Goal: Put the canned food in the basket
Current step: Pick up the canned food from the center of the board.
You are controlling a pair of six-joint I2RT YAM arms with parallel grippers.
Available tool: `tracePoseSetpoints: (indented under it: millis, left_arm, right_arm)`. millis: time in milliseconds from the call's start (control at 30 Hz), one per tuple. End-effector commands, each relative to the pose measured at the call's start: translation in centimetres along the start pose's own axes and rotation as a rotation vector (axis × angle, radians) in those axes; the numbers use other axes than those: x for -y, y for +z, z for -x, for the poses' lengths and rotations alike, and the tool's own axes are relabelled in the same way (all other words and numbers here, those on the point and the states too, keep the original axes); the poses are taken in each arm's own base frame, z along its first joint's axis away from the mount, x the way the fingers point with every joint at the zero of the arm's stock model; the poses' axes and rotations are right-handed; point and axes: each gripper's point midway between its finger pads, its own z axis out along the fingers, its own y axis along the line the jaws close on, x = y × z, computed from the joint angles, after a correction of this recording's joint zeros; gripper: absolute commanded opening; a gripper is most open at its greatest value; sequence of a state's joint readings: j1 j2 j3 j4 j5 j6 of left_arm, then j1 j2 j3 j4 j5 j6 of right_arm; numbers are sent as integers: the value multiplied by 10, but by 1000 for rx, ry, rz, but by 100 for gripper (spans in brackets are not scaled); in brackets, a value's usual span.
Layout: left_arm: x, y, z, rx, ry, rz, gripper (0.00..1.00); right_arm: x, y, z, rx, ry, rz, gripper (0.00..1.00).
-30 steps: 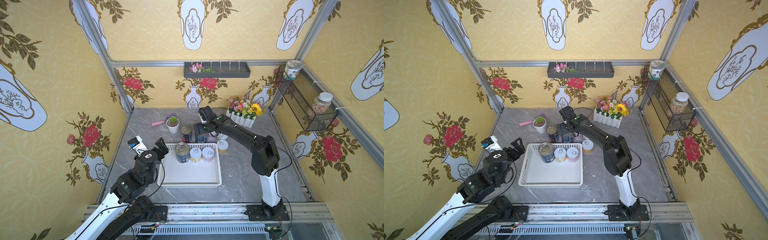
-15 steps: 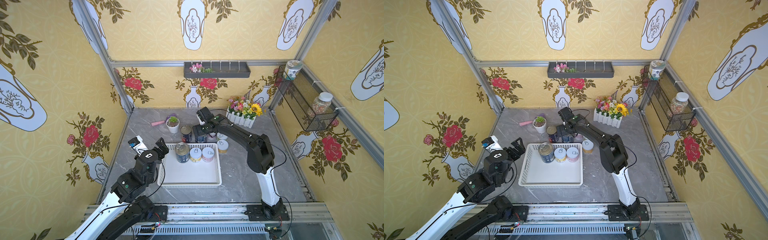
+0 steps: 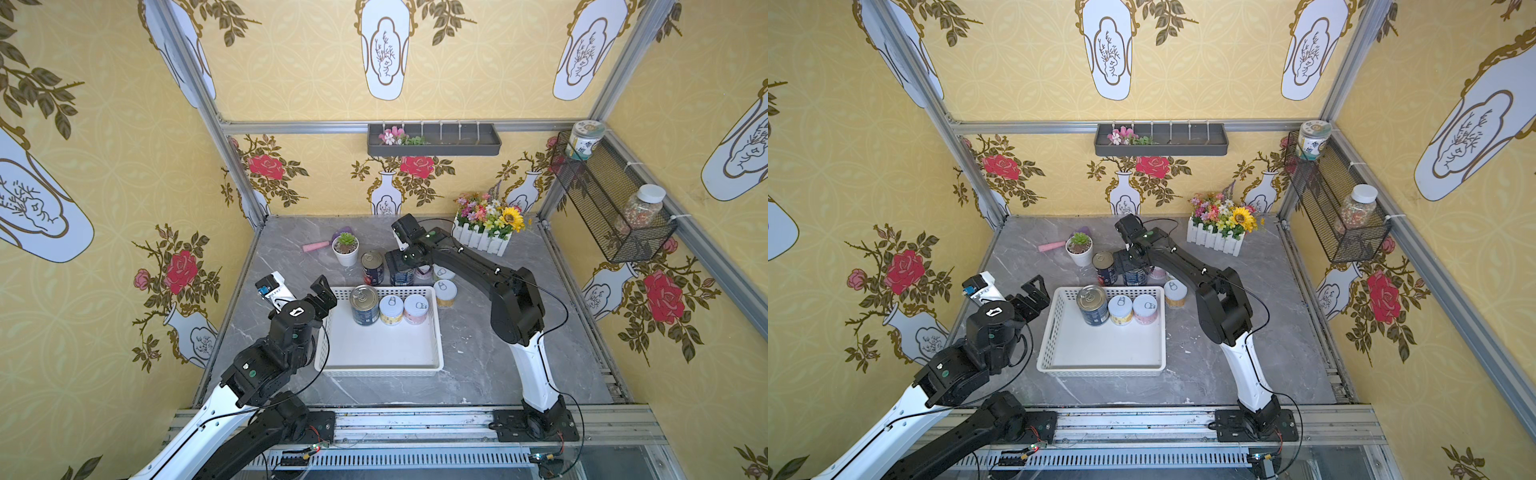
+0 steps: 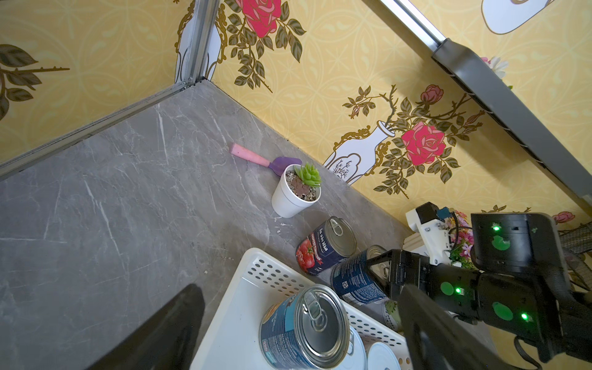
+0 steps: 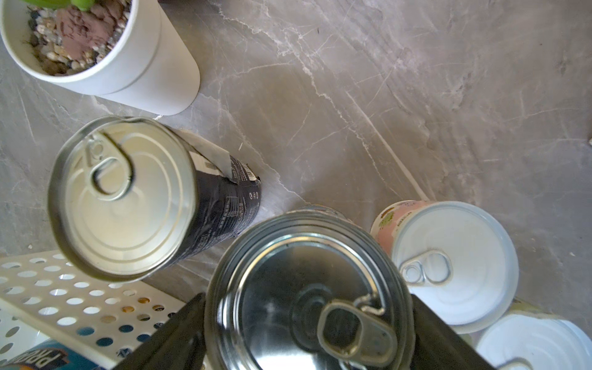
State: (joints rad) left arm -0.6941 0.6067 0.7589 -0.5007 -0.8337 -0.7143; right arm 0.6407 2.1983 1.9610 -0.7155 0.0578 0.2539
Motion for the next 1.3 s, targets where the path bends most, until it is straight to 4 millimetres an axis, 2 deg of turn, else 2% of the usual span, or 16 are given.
tracePoseSetpoints:
  millis: [0,167,433,933,1267]
  left_arm:
    - [2,-1,4,12,-10,-8,100]
    - [2,-1,4,12,-9,-8,100]
    - [2,-1,4,12,-11,-8,100]
    - [2,0,2,8,-6,-6,100]
    - [6,5,-2,-7,4,-6,100]
  right_arm:
    - [-3,2,-4,-17,-11,7,89]
    - [-3,-2,-1,-5,-13,6,81]
    - [-1,-17,7,31,-14,-7,79]
    - [-1,-82,29,159,-17,16,78]
    - [-16,-141,35,245,-39,59,77]
